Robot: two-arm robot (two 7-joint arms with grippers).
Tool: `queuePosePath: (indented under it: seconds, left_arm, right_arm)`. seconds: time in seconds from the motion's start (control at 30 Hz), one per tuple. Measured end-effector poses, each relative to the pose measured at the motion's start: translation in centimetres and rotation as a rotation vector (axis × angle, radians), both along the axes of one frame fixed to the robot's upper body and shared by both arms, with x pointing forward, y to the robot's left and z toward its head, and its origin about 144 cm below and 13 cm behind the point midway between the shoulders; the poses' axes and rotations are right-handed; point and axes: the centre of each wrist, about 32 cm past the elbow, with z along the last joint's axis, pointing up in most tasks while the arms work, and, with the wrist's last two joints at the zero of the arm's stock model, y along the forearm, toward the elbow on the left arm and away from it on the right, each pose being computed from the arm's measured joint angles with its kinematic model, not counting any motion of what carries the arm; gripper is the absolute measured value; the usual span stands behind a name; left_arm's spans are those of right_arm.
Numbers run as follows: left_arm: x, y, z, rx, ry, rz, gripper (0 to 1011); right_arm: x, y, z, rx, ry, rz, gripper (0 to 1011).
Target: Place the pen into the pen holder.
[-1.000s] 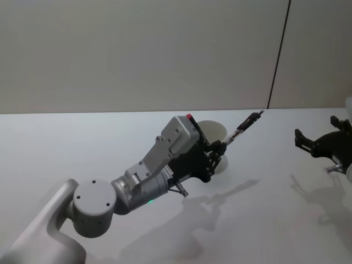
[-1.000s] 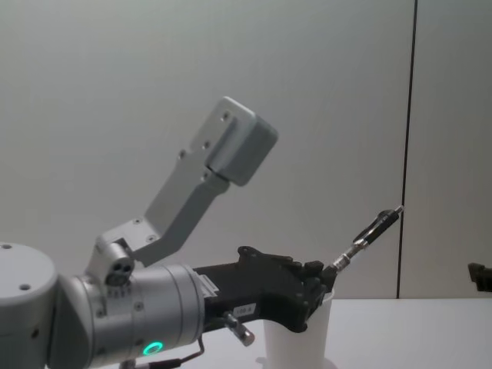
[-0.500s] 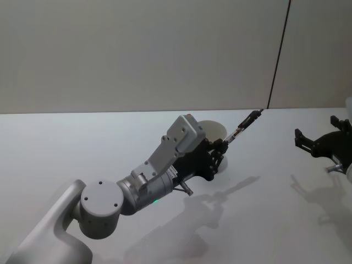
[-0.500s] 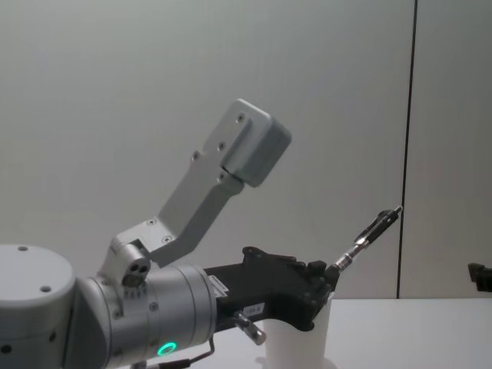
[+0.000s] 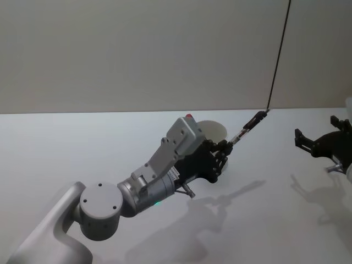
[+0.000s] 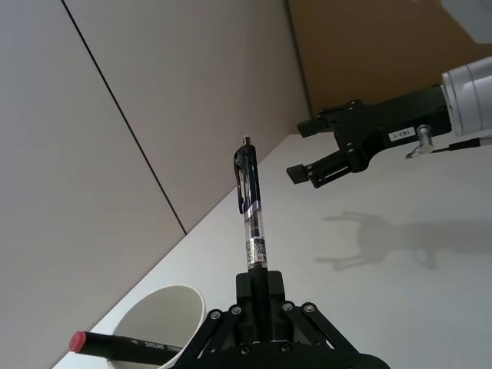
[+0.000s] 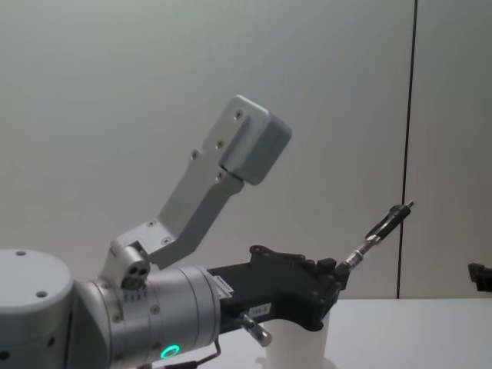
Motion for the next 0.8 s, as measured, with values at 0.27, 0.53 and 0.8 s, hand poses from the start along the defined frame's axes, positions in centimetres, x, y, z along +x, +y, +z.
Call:
queuePosePath:
  seconds: [0.27,0.53,0.8]
  left_arm:
    - [0.0,0.4,-0.1,-0.01,0.001,-0.042,125]
    - [-0.1,0.8,-0.1,-0.011,0.008,-0.077,125]
    - [-0.2,1.1,0.0,-0.01,0.011,-0.094,125]
  right_arm:
    - [0.0,0.0,0.0,0.0,0.0,0.0,1001]
    - [0.0,0.0,0.0,0.0,0.0,0.0,1001]
    - [0.0,0.0,0.0,0.0,0.0,0.0,1001]
